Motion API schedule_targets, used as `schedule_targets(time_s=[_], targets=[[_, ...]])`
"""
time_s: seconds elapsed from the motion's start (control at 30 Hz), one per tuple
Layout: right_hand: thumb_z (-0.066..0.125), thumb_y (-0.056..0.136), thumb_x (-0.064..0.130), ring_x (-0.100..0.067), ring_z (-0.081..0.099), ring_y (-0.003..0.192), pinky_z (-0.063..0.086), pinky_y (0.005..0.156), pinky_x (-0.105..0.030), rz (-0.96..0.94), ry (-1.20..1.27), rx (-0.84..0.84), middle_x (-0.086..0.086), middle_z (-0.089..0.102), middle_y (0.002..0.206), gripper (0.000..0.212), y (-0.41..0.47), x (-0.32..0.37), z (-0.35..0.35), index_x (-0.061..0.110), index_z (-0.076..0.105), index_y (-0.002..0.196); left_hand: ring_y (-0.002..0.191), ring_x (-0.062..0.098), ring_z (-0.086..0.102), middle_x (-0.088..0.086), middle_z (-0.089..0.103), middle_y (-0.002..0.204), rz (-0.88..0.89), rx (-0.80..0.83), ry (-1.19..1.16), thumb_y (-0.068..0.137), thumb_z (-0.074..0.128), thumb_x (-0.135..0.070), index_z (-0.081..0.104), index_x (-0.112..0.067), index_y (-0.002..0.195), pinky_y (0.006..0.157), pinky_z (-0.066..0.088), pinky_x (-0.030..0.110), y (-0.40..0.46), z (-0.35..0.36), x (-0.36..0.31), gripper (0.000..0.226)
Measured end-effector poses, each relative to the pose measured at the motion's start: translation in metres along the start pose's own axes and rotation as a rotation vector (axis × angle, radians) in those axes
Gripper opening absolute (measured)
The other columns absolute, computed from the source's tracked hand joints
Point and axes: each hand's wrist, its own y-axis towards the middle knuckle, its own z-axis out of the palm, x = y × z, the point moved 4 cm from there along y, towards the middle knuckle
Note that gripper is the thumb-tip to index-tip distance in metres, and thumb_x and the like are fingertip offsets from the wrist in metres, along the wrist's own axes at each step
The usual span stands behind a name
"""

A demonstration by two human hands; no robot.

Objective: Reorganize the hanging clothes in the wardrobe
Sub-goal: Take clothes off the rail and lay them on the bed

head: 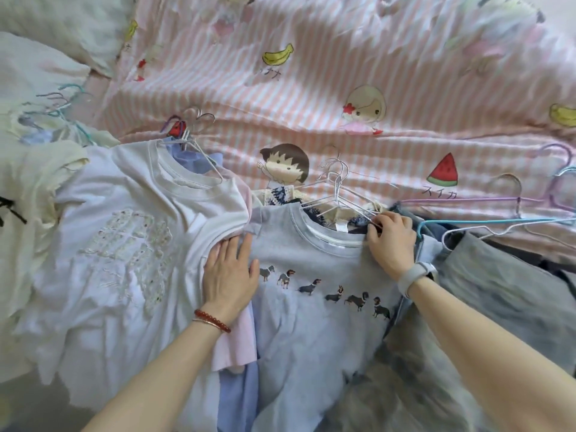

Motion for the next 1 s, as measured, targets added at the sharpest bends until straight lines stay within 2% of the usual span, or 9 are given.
schedule_targets(time_s=[0.1, 0.17, 0.33, 0.47, 0.53, 0.63, 0.7, 0.83, 1.0], targets=[[0.051, 0.091, 0.030, -0.030, 0.043, 0.102, 0.035, 0.086, -0.043, 0.041, 0.148, 0.010, -0.015, 0.051, 0.099, 0.026, 0.001, 0.000, -0.008, 0.007, 0.056, 0.079, 0.120, 0.029, 0.049, 0.016, 0.053, 0.131, 0.002, -0.018, -0.056, 0.088, 0.053, -0.024, 0.046, -0.006, 0.133, 0.101, 0.035, 0.041, 0.007, -0.007, -0.004, 0.049], [0.048, 0.092, 0.033, -0.026, 0.044, 0.081, 0.033, 0.073, -0.039, 0.001, 0.185, 0.016, -0.010, 0.046, 0.078, 0.036, -0.004, 0.000, -0.015, 0.014, 0.042, 0.062, 0.120, 0.031, 0.049, 0.016, 0.052, 0.131, -0.016, -0.055, -0.149, 0.087, 0.056, -0.022, 0.043, -0.007, 0.136, 0.098, 0.037, 0.042, 0.013, -0.014, -0.008, 0.052], [0.045, 0.094, 0.021, -0.029, 0.044, 0.071, 0.033, 0.070, -0.043, -0.205, 0.205, -0.084, -0.011, 0.047, 0.074, 0.026, -0.033, 0.001, -0.033, 0.003, 0.048, 0.077, 0.133, 0.030, 0.029, 0.019, 0.033, 0.142, -0.245, -0.077, -0.424, 0.087, 0.054, -0.044, 0.022, -0.016, 0.146, 0.108, 0.023, 0.040, 0.020, -0.023, 0.003, 0.073], [0.050, 0.092, 0.017, -0.021, 0.035, 0.064, 0.025, 0.064, -0.028, -0.252, 0.351, -0.139, 0.005, 0.033, 0.063, 0.025, -0.043, -0.006, -0.048, 0.012, 0.038, 0.070, 0.135, 0.024, 0.025, 0.010, 0.025, 0.149, -0.326, 0.054, -0.701, 0.081, 0.055, -0.056, 0.011, -0.032, 0.146, 0.108, 0.024, 0.038, 0.021, -0.031, 0.010, 0.082], [0.050, 0.091, 0.021, -0.019, 0.033, 0.063, 0.022, 0.062, -0.025, -0.254, 0.391, -0.118, 0.008, 0.030, 0.063, 0.027, -0.047, -0.008, -0.051, 0.013, 0.035, 0.071, 0.127, 0.025, 0.038, 0.008, 0.037, 0.140, -0.287, 0.059, -0.634, 0.081, 0.056, -0.055, 0.029, -0.027, 0.140, 0.098, 0.034, 0.036, 0.021, -0.046, 0.015, 0.070], [0.049, 0.092, 0.018, -0.020, 0.034, 0.064, 0.022, 0.061, -0.024, -0.278, 0.446, -0.089, 0.007, 0.031, 0.064, 0.024, -0.053, -0.005, -0.055, 0.011, 0.037, 0.073, 0.098, 0.024, 0.052, 0.004, 0.050, 0.105, -0.143, -0.105, -0.399, 0.084, 0.057, -0.049, 0.059, -0.011, 0.099, 0.072, 0.035, 0.028, 0.015, -0.083, 0.011, 0.041], [0.049, 0.092, 0.015, -0.021, 0.036, 0.064, 0.020, 0.059, -0.023, -0.280, 0.486, -0.086, 0.001, 0.036, 0.065, 0.021, -0.057, -0.001, -0.060, 0.009, 0.039, 0.075, 0.087, 0.026, 0.053, 0.002, 0.052, 0.088, 0.013, -0.132, -0.305, 0.087, 0.057, -0.042, 0.058, -0.008, 0.087, 0.067, 0.031, 0.029, 0.004, -0.102, -0.005, 0.033], [0.048, 0.092, 0.016, -0.018, 0.035, 0.061, 0.025, 0.055, -0.023, -0.373, 0.497, -0.078, -0.002, 0.038, 0.068, 0.019, -0.070, 0.014, -0.074, 0.010, 0.039, 0.076, 0.081, 0.029, 0.061, 0.010, 0.066, 0.086, 0.126, -0.190, -0.149, 0.087, 0.059, -0.037, 0.059, -0.011, 0.113, 0.072, 0.042, 0.037, -0.027, -0.129, -0.029, 0.037], [0.050, 0.091, 0.011, -0.005, 0.028, 0.058, 0.026, 0.055, -0.019, -0.559, 0.505, -0.063, 0.011, 0.030, 0.067, 0.022, -0.095, 0.068, -0.088, 0.013, 0.036, 0.074, 0.071, 0.031, 0.060, 0.010, 0.061, 0.081, 0.106, -0.256, -0.148, 0.082, 0.068, -0.020, 0.063, -0.006, 0.079, 0.061, 0.040, 0.035, -0.079, -0.156, -0.015, 0.015]])
